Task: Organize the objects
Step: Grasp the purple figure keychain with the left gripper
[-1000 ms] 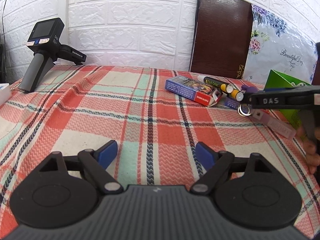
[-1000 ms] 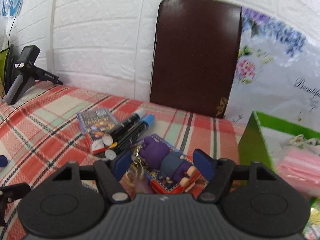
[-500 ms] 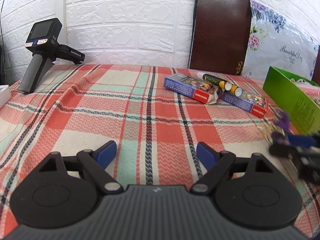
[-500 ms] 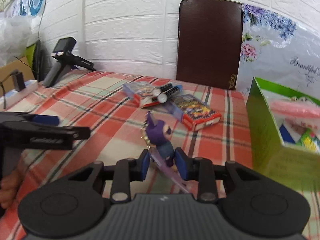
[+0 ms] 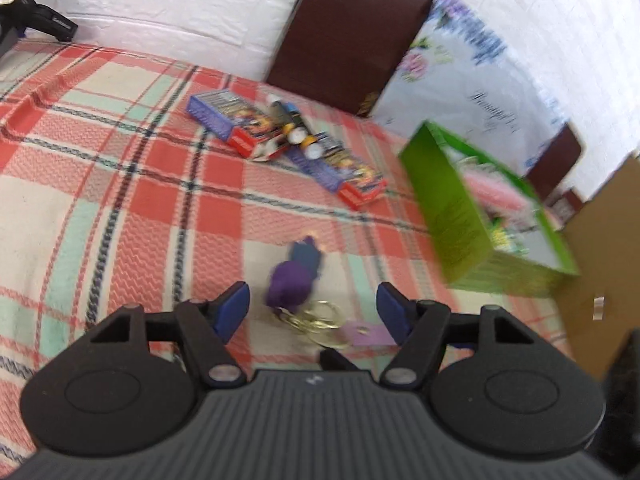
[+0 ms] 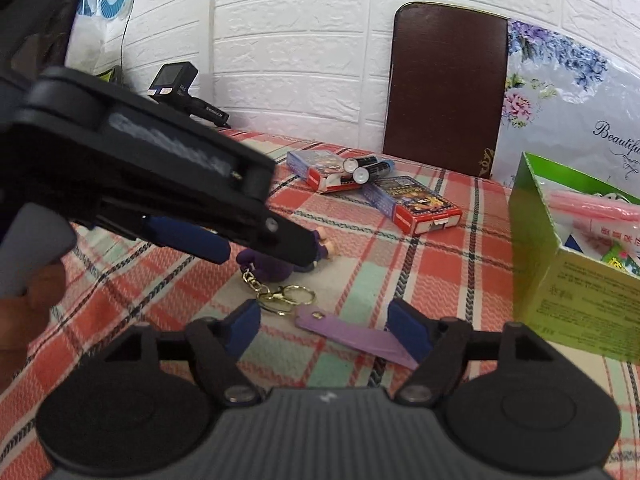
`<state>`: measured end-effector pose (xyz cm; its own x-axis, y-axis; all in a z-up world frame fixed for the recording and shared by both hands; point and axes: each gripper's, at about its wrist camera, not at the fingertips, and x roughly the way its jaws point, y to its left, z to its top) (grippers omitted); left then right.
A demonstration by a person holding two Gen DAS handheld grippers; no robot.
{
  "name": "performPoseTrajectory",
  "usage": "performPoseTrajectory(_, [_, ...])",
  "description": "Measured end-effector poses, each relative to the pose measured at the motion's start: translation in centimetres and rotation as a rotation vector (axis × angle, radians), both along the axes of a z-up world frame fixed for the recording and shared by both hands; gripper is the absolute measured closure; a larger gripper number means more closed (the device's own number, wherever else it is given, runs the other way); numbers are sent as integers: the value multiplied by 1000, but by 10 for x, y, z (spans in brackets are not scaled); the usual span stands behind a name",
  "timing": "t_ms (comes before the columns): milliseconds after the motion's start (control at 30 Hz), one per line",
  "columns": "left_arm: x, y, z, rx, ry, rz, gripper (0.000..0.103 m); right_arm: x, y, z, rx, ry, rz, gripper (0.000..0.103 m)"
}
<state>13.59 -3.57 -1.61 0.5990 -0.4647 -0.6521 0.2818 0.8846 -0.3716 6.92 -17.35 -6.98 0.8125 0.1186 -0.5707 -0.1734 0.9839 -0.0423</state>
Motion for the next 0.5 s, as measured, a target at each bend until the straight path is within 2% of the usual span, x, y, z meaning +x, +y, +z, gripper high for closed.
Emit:
performPoseTrajectory(100, [12,-3,-5,14,23,16,32,1,1,-1,-3,0,28,30])
performPoseTrajectory(167, [18,-9,-5,42,13,-4,37,4,2,-4,-15,15,35,30])
performPoseTrajectory(200, [21,-14,-5,63,9,-28,55,8,2,-6,-11,26,38,30])
performPoseTrajectory(233, [22,-17,-5,82,12,-55,73,10,1,-7,6,32,45,35])
performPoseTrajectory(267, [23,-19,-6,95,8,-66,74,13,0,-7,22,35,60,44])
performPoseTrajectory(300, [23,-19,-6,86,8,-75,74,15,1,-6,32,32,77,63])
performPoseTrajectory(367, [22,-15,-4,70,11,-63,74,16,6,-6,30,24,84,63])
performPoseTrajectory(400, [21,-11,-2,41,21,-51,74,14,7,-6,27,13,84,64])
performPoseTrajectory(500, [19,-9,13,-132,53,-90,75,2,4,0,59,-53,63,65])
